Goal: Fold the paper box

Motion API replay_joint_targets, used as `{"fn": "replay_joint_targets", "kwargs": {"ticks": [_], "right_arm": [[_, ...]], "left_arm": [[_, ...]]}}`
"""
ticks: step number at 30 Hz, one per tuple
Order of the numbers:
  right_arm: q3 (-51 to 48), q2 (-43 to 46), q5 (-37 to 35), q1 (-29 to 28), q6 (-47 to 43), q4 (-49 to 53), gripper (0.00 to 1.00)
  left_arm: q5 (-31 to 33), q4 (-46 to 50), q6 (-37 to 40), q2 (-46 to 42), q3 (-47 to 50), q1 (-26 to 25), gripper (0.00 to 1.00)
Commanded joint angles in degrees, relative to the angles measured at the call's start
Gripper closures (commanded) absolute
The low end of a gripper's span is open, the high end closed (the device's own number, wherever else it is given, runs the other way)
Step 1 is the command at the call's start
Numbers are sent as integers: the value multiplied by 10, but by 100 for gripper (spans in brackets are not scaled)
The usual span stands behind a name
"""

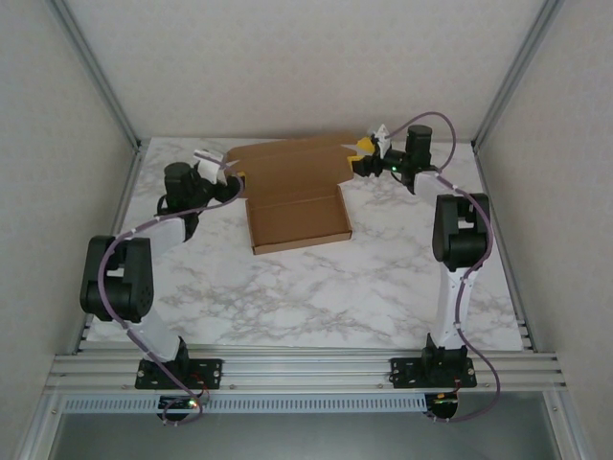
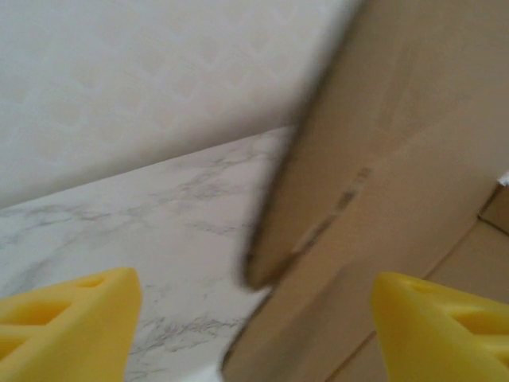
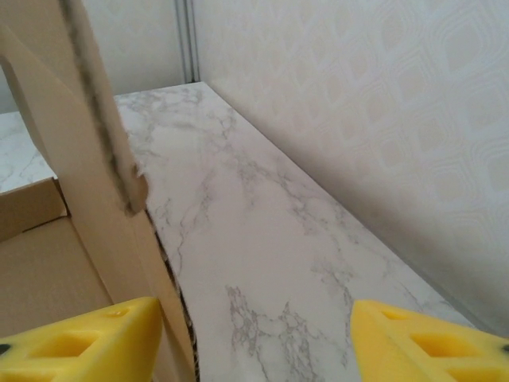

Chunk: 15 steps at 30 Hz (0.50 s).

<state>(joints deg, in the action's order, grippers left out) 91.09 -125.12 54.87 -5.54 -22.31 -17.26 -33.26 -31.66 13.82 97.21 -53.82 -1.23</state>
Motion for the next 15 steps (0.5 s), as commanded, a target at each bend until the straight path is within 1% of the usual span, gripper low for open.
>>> {"fn": "replay_joint_targets", "kwargs": {"ticks": [1, 4, 8, 11, 14, 15], "right_arm": [[16, -9, 25, -6, -13, 20, 40], [9, -8, 15, -15, -14, 16, 48], [-10, 9, -7, -29, -24, 26, 60], [-27, 24, -21, -43, -36, 40, 67], [-54, 43, -71, -60, -51, 41, 74], [-65, 49, -91, -65, -47, 33, 78]], "left_arm": [[-72, 50, 45, 13, -32, 4, 32], [-61, 54, 55, 10, -27, 5, 41], [-48, 30, 37, 1, -11, 4, 53], [-60, 19, 14, 0, -8, 2, 57], [-57, 27, 13, -1, -10, -7, 61], [-56, 24, 10, -1, -9, -10, 62]]}}
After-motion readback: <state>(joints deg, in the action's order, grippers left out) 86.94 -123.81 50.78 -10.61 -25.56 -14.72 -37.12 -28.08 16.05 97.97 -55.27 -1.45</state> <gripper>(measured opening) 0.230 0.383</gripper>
